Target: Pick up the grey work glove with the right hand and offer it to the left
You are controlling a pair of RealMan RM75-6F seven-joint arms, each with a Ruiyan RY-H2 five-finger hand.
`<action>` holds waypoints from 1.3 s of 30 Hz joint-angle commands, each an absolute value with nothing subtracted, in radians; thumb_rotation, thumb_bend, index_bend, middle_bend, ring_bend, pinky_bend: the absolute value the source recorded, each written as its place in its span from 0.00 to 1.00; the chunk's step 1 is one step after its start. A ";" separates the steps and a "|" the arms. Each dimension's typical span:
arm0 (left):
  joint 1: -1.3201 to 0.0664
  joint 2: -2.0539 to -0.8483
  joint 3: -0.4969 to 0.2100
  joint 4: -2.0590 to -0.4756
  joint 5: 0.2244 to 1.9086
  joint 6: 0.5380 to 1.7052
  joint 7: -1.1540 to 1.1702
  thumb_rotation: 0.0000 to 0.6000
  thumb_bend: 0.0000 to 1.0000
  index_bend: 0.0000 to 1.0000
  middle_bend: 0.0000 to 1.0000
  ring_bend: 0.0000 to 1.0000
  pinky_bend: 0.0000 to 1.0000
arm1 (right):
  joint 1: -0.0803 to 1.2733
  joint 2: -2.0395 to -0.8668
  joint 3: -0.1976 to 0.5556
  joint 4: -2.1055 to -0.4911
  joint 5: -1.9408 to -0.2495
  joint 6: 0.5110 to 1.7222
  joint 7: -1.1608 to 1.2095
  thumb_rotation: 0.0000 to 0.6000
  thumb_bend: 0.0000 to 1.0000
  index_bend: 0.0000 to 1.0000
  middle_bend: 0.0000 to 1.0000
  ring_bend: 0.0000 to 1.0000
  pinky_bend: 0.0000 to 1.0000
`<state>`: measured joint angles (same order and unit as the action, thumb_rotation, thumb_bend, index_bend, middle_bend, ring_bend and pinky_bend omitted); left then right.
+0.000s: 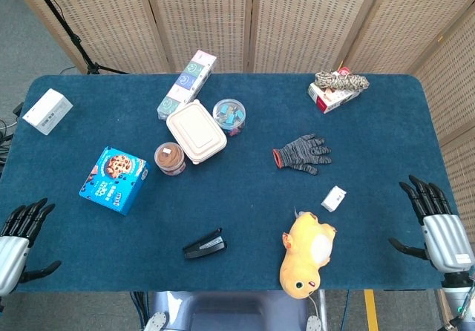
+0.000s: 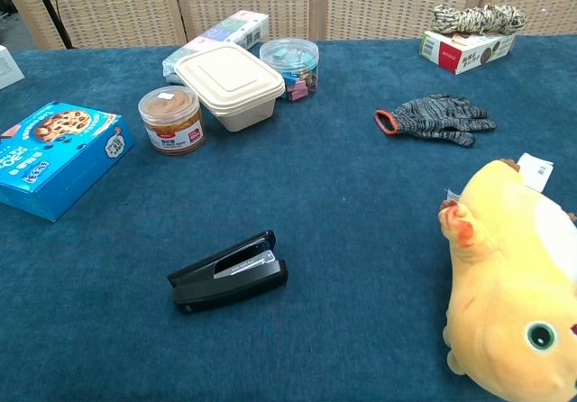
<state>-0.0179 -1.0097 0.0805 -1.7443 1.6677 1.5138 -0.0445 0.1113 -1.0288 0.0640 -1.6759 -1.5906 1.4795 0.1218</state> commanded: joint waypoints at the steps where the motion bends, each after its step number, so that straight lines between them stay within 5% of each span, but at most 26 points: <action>1: -0.028 -1.011 0.074 -1.753 1.654 1.496 -0.033 1.00 0.00 0.00 0.00 0.00 0.00 | 0.164 -1.038 0.088 -1.664 -1.549 1.400 0.114 1.00 0.00 0.01 0.00 0.00 0.00; 7: -0.042 -1.011 0.063 -1.780 1.645 1.482 -0.002 1.00 0.00 0.00 0.00 0.00 0.00 | 0.321 -1.036 0.155 -1.653 -1.465 1.176 0.145 1.00 0.00 0.00 0.00 0.00 0.00; 17: -0.061 -1.009 0.039 -1.797 1.592 1.454 0.014 1.00 0.00 0.00 0.00 0.00 0.00 | 0.598 -1.200 0.241 -1.378 -1.268 0.802 0.114 1.00 0.00 0.01 0.00 0.00 0.00; 29: -0.081 -1.005 0.014 -1.805 1.504 1.405 0.013 1.00 0.00 0.00 0.00 0.00 0.00 | 0.769 -1.417 0.229 -1.077 -1.242 0.623 0.120 1.00 0.00 0.00 0.00 0.00 0.00; 39: -0.095 -1.013 -0.005 -1.804 1.442 1.376 0.031 1.00 0.00 0.00 0.00 0.00 0.00 | 0.862 -1.517 0.236 -0.977 -1.247 0.533 0.192 1.00 0.00 0.00 0.00 0.00 0.00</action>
